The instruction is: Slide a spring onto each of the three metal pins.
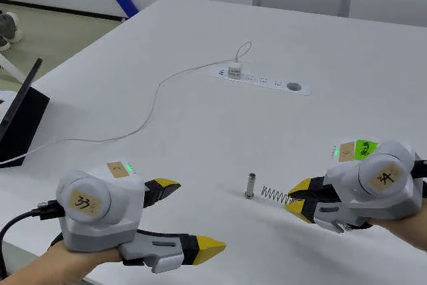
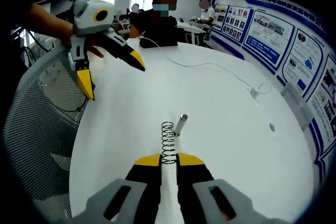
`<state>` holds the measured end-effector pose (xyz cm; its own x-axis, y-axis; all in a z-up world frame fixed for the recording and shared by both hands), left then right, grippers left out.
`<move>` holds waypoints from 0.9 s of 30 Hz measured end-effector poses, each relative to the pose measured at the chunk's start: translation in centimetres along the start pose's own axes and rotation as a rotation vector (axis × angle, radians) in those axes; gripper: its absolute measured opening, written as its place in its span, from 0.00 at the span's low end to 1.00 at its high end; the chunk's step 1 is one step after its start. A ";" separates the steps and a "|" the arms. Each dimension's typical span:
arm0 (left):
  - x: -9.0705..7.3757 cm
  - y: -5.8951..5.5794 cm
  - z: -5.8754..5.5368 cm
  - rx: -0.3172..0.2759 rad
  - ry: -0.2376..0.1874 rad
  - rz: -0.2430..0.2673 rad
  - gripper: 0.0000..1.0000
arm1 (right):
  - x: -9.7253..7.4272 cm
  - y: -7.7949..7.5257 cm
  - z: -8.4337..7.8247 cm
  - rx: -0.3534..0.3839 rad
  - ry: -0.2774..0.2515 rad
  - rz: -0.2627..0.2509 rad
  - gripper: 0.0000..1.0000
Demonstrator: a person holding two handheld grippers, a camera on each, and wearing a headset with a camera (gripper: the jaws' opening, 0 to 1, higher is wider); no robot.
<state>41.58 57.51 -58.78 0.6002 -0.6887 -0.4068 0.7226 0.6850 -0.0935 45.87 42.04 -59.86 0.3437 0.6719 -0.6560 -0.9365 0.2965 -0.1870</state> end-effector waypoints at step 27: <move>3.5 -6.2 6.5 0.142 -0.109 -0.179 0.57 | -5.3 1.6 1.3 -0.206 -0.021 0.034 0.11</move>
<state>41.39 49.34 -53.70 0.4865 -0.8227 -0.2941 0.8568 0.5151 -0.0235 42.62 39.77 -55.75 0.3113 0.6934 -0.6498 -0.9411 0.1301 -0.3120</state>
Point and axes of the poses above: the centre of the closed fingertips' face, and the gripper's own axes: x roughly forward along the fingers, y roughly to its left, z roughly out of its top, the point moved 3 cm from there along -x, roughly backward along the fingers, and after that the axes turned 4 degrees about -y, right-handed, at the moved point
